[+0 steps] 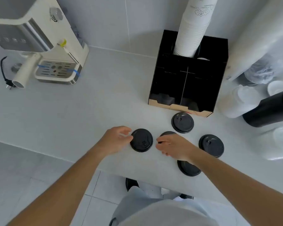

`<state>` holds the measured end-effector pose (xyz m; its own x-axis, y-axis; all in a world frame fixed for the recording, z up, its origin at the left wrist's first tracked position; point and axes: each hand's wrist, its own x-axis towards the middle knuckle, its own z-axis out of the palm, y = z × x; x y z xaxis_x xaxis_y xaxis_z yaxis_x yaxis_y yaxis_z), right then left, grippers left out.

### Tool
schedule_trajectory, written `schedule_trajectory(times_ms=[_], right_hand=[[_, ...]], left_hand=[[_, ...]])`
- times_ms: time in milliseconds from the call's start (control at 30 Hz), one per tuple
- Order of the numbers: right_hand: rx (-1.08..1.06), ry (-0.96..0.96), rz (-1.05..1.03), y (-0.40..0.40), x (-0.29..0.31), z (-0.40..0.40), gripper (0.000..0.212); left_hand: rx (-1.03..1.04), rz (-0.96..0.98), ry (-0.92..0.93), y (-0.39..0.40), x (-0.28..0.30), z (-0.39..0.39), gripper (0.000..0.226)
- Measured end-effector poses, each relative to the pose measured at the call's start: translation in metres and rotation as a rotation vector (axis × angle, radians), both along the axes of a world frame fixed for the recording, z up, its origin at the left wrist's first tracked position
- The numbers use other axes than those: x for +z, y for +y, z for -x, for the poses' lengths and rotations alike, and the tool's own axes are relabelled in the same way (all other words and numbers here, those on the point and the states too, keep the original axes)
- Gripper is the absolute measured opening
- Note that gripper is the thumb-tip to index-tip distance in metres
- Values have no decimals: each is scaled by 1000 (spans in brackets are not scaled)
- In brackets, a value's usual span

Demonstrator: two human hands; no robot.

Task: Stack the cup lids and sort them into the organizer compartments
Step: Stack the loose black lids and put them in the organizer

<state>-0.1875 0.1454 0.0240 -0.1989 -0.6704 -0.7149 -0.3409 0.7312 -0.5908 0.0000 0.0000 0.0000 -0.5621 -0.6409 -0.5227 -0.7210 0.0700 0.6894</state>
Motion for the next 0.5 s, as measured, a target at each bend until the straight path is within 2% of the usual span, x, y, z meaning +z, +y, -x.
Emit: schedule_trajectory(times_ms=[200,267,333,500], right_hand=[[-260,-265,-18,3,-2,-24,65],[-292,-306,-15,2,-4,-31,70],[-425,-407,-91,19,-30,-38,72],[-464,-430,-53,17,-33,-47,70]], left_hand=[[22,97,58,0,5,23,34],[23,116,44,3,1,21,33],[-35,73,-44,17,-20,36,30],[124,41,-29,21,-26,32,10]])
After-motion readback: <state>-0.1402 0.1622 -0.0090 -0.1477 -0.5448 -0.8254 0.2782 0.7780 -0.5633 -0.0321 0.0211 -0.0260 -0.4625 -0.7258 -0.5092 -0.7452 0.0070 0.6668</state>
